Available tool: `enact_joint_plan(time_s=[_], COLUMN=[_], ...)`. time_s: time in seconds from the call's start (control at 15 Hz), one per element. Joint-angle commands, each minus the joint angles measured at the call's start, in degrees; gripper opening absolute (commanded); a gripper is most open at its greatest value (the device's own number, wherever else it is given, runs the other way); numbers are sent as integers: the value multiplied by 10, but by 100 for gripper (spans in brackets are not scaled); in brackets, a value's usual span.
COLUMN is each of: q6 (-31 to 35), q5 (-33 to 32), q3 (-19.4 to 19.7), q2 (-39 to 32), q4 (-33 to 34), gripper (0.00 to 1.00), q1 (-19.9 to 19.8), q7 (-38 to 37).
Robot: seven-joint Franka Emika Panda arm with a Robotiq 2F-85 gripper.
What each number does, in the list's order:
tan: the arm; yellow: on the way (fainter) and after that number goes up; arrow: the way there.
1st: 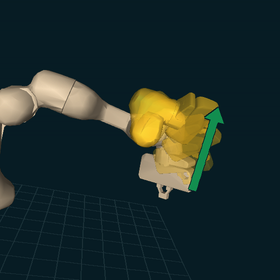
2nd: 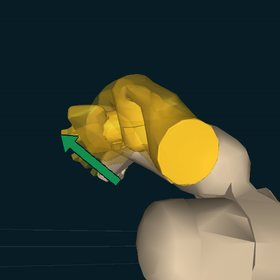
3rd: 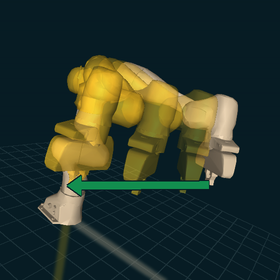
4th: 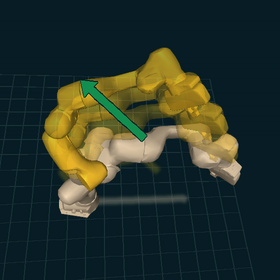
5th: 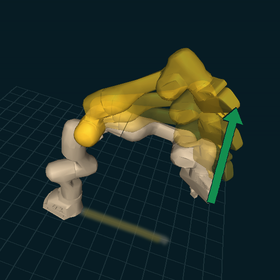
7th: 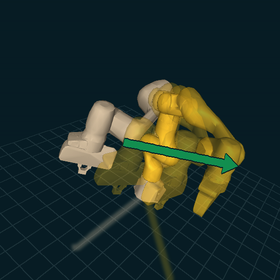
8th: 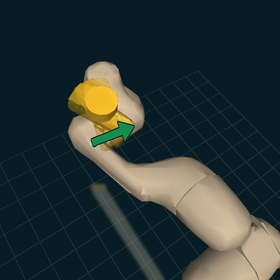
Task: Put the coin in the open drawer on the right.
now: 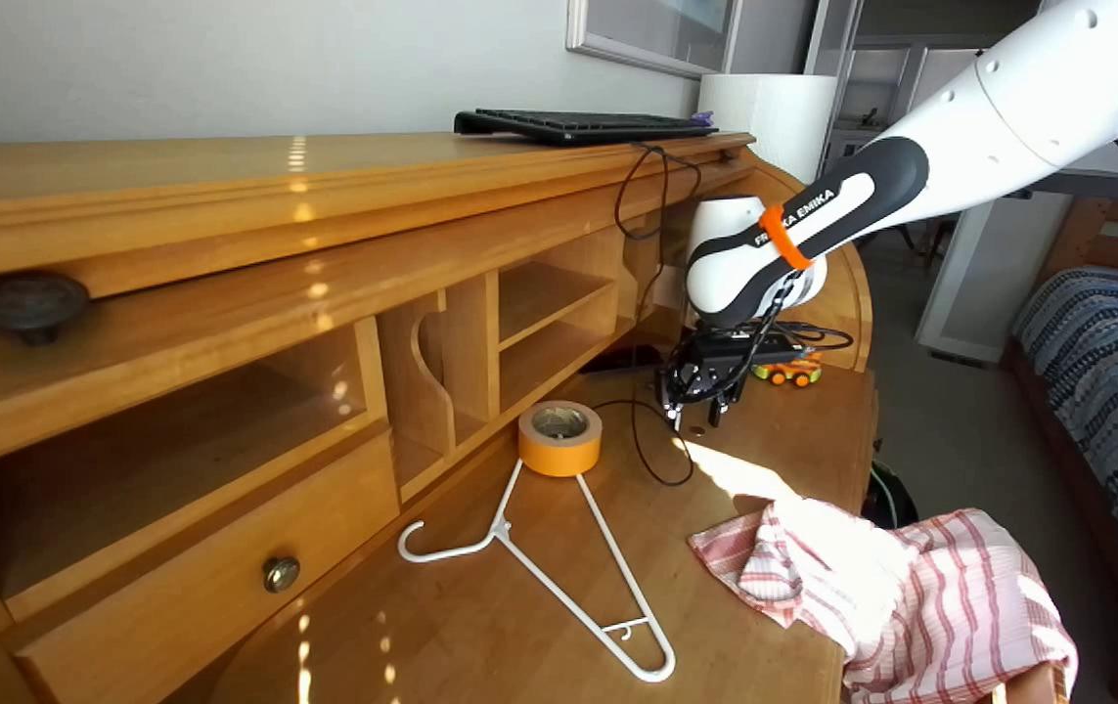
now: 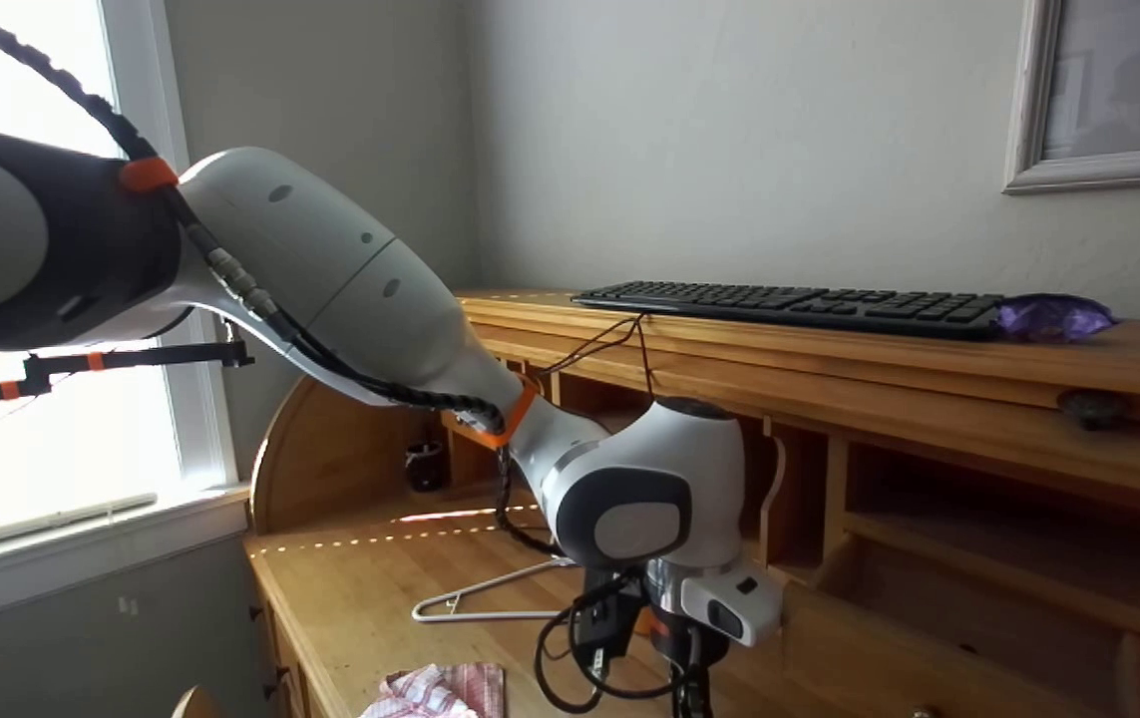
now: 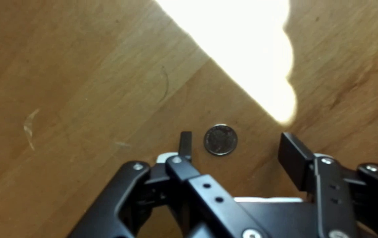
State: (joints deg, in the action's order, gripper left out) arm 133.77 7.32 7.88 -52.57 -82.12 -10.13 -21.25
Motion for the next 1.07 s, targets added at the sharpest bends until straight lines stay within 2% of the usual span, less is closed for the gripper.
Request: enact_joint_plan(time_s=[0.0, 0.47, 0.73, 0.87, 1.0], q6=[20, 54, 60, 60, 61], q5=[13, 8, 7, 7, 6], q3=[1, 7, 9, 9, 9], q2=[10, 5, 4, 4, 4], q4=[-25, -34, -39, -40, -40], gripper=[71, 60, 62, 58, 47], q1=[0, 4, 6, 6, 7], q7=[10, 5, 5, 6, 6])
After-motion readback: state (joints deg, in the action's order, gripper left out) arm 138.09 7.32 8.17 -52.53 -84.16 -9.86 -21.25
